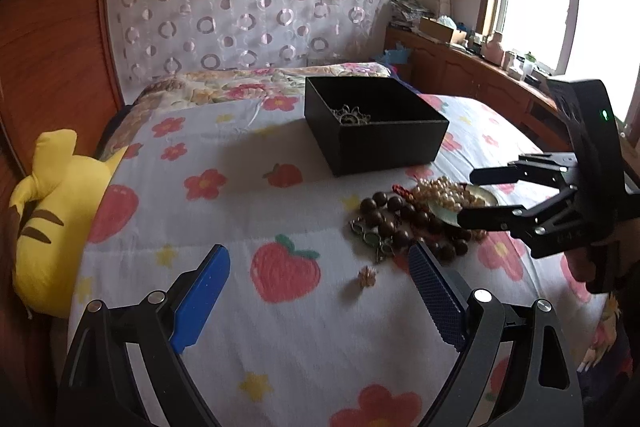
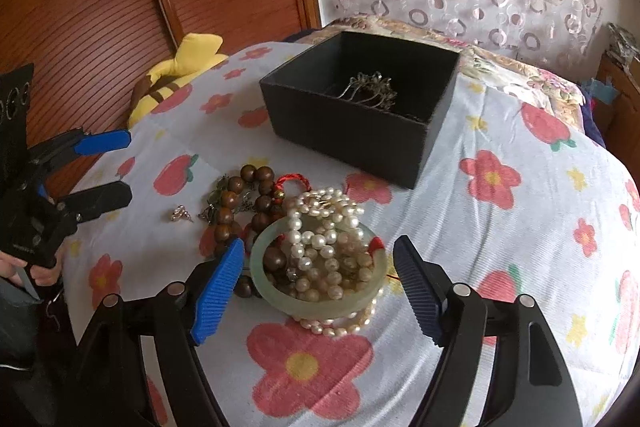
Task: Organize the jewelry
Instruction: 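Close the right tool on the pale green jade bangle, then lift the jade bangle with right tool while left tool grasps the silver charm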
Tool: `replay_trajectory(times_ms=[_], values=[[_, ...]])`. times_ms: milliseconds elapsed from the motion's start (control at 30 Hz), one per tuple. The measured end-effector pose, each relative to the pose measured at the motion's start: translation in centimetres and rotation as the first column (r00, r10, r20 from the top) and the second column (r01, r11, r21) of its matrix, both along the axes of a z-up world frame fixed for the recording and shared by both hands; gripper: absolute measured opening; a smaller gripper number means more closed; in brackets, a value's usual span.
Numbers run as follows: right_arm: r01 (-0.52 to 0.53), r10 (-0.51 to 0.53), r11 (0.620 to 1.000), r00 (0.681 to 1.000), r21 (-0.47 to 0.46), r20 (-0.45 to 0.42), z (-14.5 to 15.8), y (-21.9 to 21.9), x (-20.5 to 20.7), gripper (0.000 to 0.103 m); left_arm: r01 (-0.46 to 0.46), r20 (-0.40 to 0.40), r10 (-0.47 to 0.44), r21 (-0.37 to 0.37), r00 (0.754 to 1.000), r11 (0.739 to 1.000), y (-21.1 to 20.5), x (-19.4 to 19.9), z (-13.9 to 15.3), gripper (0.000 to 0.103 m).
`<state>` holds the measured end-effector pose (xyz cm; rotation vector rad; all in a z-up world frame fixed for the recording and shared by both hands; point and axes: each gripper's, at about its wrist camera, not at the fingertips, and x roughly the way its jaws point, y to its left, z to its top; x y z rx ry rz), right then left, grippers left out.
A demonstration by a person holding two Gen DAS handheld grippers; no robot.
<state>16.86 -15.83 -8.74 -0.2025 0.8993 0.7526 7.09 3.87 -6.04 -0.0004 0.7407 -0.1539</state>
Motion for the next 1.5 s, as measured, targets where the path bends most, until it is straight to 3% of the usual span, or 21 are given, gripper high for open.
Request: replay_trajectory(times_ms=[367,467,600,867,1267,1467,1500], values=[[-0.003,0.001,0.999,0.999,-0.037,-0.045,-1.1,0.5,0.8,0.079,0.008,-0.019,-0.008,-0.003,1.0,1.0,-0.1,-1.1,-0.6,0.087],[-0.007,0.006,0.999,0.999,-0.037,-0.039,-1.0,0.5,0.6,0.075,0.009,-0.019,-0.009,-0.004,1.0,1.0,-0.1,-1.1,-0.6,0.087],[-0.009,0.01,0.999,0.999,-0.047,0.03,-0.4,0.6,0.1,0.074,0.01,-0.02,-0.01,-0.005,1.0,1.0,-0.2,-1.2,-0.6,0.087],[-0.001,-0.005,0.999,0.988,0.039,0.152,2.7,-0.1,-1.0,0.074,0.007,-0.023,-0.008,-0.004,1.0,1.0,-0.6,-1.2,-0.5,0.087],[-0.003,-0.033,0.989,0.968,0.145,0.247,8.0,-2.2,-1.8,0.074,0.01,-0.025,-0.01,-0.008,1.0,1.0,-0.6,-1.1,-0.5,0.087],[0.008,-0.045,0.989,0.966,0.147,0.255,9.2,-2.8,-1.8,0.074,0.038,-0.034,-0.038,-0.011,0.999,0.999,-1.0,-1.0,-0.9,0.087],[0.011,-0.048,0.989,0.967,0.145,0.252,9.1,-2.9,-1.8,0.074,0.052,-0.038,-0.052,-0.012,0.998,0.999,-1.3,-1.0,-1.0,0.083]])
